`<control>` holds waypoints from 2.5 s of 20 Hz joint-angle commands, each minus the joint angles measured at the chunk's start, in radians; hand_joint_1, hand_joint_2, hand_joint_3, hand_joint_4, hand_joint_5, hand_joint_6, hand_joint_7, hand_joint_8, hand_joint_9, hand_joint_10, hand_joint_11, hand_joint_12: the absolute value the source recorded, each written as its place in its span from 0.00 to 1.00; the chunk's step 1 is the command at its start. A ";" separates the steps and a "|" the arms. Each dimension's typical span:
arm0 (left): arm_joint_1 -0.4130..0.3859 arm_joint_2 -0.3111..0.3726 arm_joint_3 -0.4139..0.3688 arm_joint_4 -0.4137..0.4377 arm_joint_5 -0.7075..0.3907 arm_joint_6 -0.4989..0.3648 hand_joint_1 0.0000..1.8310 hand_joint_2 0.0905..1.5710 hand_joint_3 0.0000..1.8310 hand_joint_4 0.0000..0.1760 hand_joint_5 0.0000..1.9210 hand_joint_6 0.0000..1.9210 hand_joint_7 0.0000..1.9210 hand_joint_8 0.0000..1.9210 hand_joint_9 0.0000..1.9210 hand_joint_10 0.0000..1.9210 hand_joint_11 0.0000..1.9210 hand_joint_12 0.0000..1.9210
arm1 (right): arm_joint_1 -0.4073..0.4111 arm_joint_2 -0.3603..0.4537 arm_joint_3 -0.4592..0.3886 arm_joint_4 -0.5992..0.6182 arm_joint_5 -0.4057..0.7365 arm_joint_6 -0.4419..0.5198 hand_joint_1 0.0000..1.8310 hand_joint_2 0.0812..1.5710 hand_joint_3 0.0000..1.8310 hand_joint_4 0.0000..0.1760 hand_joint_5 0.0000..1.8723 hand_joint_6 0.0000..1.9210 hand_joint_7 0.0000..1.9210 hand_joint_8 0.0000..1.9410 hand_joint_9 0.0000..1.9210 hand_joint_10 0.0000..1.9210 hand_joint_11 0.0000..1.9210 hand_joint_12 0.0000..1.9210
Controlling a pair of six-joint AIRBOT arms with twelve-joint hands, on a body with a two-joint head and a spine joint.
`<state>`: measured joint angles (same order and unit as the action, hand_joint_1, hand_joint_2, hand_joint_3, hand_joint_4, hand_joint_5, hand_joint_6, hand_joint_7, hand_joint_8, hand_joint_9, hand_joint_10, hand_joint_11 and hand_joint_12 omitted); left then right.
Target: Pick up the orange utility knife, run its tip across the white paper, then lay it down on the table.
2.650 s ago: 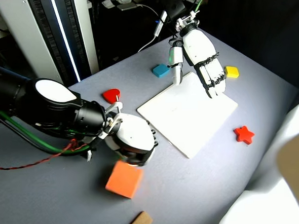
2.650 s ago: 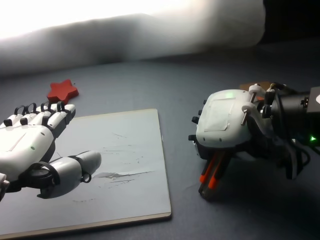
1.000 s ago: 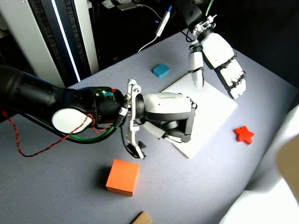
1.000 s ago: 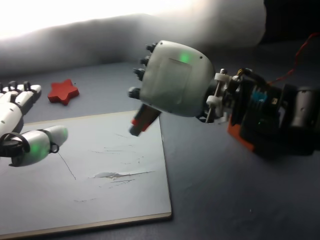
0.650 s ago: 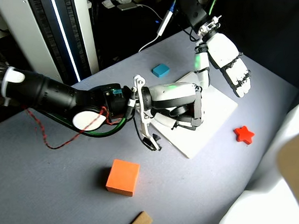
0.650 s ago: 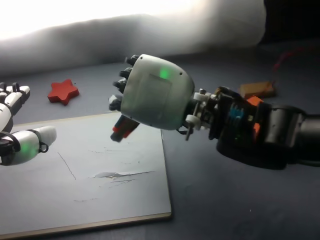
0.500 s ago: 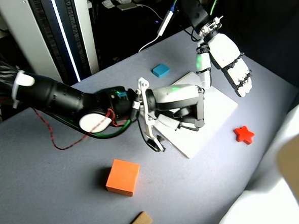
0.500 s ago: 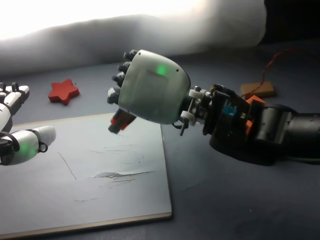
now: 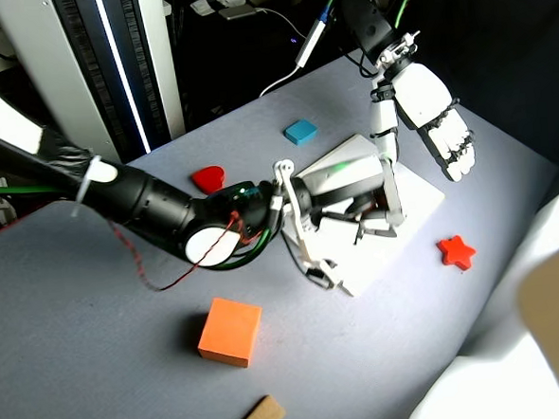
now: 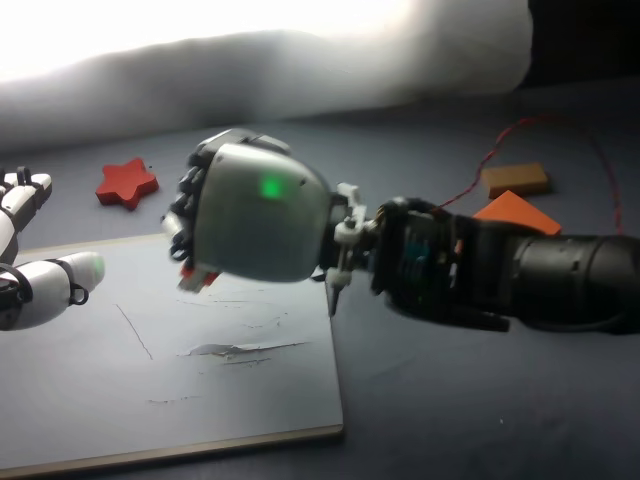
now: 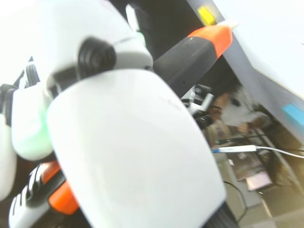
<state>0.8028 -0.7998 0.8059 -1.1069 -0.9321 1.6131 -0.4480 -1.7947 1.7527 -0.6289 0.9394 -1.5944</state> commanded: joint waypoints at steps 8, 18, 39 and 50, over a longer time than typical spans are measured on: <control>-0.006 0.011 0.002 0.043 -0.095 -0.005 0.01 0.84 0.00 0.01 0.00 0.00 0.01 0.00 0.01 0.00 0.00 0.19 | 0.001 -0.052 0.056 -0.054 0.136 0.016 0.85 0.83 0.00 1.00 0.74 1.00 0.79 1.00 0.84 1.00 0.87 1.00; -0.006 0.011 0.002 0.043 -0.095 -0.004 0.02 0.84 0.00 0.00 0.00 0.00 0.00 0.00 0.01 0.00 0.00 0.15 | -0.018 -0.049 0.101 -0.172 0.139 0.056 0.85 0.81 0.00 1.00 0.73 1.00 0.77 1.00 0.82 1.00 0.85 1.00; -0.004 0.010 0.001 0.043 -0.095 -0.004 0.02 0.84 0.00 0.00 0.00 0.00 0.00 0.00 0.01 0.00 0.00 0.16 | -0.001 0.121 -0.070 -0.110 0.169 0.055 0.86 0.82 0.00 1.00 0.74 1.00 0.79 1.00 0.83 1.00 0.85 1.00; -0.058 0.004 -0.056 0.080 -0.024 0.026 0.00 0.84 0.00 0.02 0.00 0.00 0.00 0.00 0.00 0.00 0.00 0.18 | 0.014 0.407 -0.536 0.517 -0.267 0.159 0.86 0.83 0.00 1.00 0.74 1.00 0.78 1.00 0.84 1.00 0.86 1.00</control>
<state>0.7555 -0.8001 0.7460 -1.0672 -0.8673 1.6348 -0.4500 -1.3861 1.2209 -0.1013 0.5938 -1.4342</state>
